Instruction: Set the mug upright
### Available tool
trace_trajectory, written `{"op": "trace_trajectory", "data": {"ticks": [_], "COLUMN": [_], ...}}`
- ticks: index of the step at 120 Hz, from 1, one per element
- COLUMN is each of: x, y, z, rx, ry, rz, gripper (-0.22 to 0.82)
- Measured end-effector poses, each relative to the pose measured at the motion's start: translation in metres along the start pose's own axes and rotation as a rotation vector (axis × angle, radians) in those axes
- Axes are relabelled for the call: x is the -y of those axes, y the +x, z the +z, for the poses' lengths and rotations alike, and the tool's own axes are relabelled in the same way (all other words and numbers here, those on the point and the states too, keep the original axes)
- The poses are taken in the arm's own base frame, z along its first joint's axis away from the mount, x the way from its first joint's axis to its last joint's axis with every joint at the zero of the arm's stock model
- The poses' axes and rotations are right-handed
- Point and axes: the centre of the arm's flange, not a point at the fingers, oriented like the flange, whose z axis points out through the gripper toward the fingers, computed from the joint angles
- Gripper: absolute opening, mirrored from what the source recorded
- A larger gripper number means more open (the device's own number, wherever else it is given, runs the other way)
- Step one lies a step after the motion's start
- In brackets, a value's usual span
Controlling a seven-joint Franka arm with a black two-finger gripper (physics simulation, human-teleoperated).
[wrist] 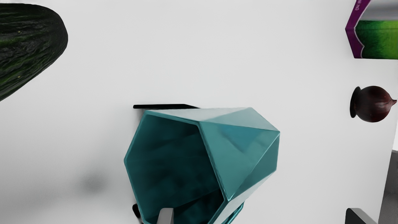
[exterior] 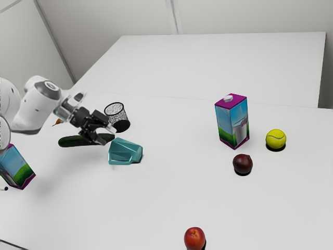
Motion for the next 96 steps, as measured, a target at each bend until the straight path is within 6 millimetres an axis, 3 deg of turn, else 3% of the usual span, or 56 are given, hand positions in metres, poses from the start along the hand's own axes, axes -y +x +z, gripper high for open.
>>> {"op": "trace_trajectory", "data": {"ticks": [23,49,73,96], "x": [0.015,0.016,0.018,0.015], "y": [0.0,-0.007,-0.009,-0.008], "z": [0.021,0.034,0.034,0.027], "rx": [-0.028,0.015,0.027,0.017], "ry": [-0.064,-0.144,-0.176,-0.184], "rz": [-0.001,0.031,0.06,0.105], "gripper": [0.6,0.6,0.12,-0.08]}}
